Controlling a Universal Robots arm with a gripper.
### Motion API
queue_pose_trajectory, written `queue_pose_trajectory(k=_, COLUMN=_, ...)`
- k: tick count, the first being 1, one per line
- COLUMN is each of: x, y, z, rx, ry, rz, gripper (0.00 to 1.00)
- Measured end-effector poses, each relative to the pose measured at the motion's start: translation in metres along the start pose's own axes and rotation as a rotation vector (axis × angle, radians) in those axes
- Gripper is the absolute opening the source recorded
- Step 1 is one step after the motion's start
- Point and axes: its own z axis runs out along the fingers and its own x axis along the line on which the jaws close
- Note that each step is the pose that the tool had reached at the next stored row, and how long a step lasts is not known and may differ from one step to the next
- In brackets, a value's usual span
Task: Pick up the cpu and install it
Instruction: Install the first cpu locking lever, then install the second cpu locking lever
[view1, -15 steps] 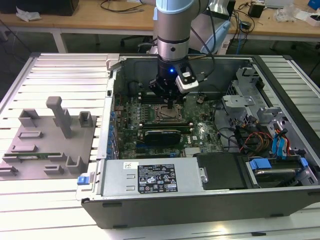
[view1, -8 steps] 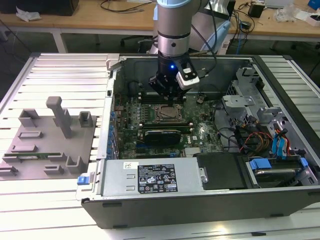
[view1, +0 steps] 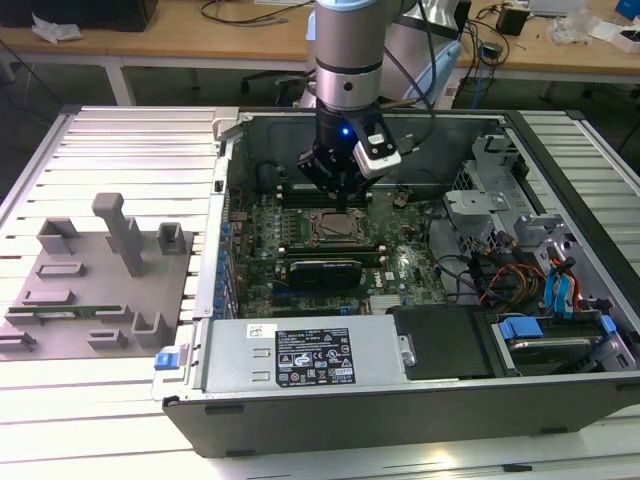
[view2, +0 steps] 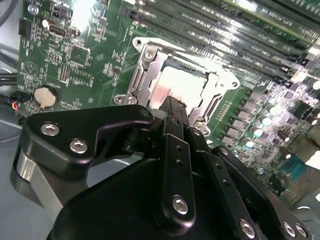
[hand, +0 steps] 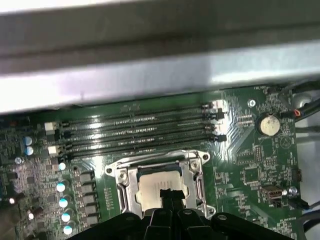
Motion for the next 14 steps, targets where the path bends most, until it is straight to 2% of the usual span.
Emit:
queue_pose_trajectory(k=1, x=0.0, y=-0.004, z=0.0002, rx=0.0001, ry=0.0001, rz=-0.001, gripper=0.11)
queue_pose_trajectory(k=5, x=-0.0003, y=-0.0111, z=0.0006, rx=-0.0002, ry=-0.0001, rz=-0.002, gripper=0.11)
queue_pose_trajectory(k=6, x=-0.0009, y=-0.0116, z=-0.0077, rx=0.0, ry=0.0, rz=-0.002, gripper=0.11)
queue_pose_trajectory(k=7, x=-0.001, y=-0.0117, z=-0.0093, rx=-0.0001, ry=0.0, rz=-0.002, gripper=0.11)
queue_pose_trajectory(k=14, x=-0.001, y=-0.0117, z=-0.0093, rx=-0.0001, ry=-0.0001, rz=-0.003, gripper=0.11)
